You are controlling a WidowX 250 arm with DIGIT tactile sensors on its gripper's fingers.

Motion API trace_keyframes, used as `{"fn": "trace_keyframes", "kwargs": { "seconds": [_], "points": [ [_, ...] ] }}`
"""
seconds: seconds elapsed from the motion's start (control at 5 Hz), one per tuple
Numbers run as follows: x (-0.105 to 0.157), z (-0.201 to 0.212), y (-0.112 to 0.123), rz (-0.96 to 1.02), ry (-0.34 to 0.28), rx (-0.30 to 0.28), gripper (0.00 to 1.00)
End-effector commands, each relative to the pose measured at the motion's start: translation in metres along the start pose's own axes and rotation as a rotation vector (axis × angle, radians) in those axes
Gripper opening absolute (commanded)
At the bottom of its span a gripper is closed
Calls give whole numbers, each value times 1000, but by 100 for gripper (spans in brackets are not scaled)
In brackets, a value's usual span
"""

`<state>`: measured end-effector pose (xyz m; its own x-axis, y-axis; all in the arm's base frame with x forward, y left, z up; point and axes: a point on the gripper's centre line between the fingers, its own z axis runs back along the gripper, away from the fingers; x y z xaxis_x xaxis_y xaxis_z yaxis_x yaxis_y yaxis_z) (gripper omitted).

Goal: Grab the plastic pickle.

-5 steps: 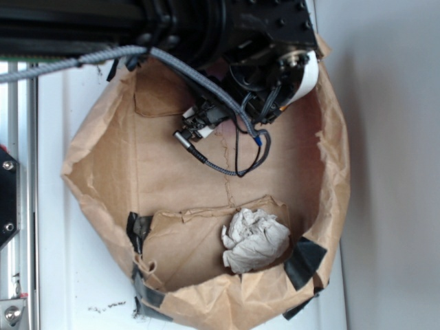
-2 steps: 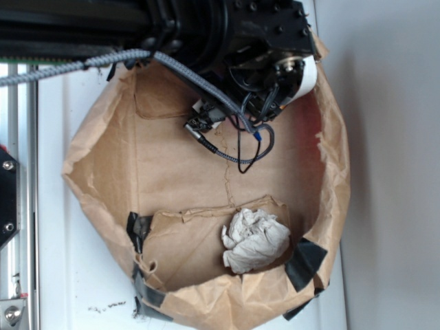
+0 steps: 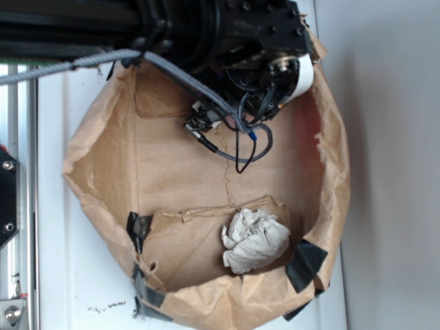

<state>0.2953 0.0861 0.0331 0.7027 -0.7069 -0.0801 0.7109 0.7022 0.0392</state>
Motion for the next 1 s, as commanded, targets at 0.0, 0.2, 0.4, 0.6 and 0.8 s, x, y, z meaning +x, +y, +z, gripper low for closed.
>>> {"fn": "trace_keyframes", "kwargs": {
  "seconds": [0.0,0.2,0.4,0.6,0.8],
  "points": [
    [8,108,-7,505,-150,-16,0],
    [21,126,-26,653,-143,22,0],
    [18,139,-33,734,-166,48,0],
    [19,148,-38,717,-205,122,0],
    [15,150,-40,652,-117,192,90]
  ]
}}
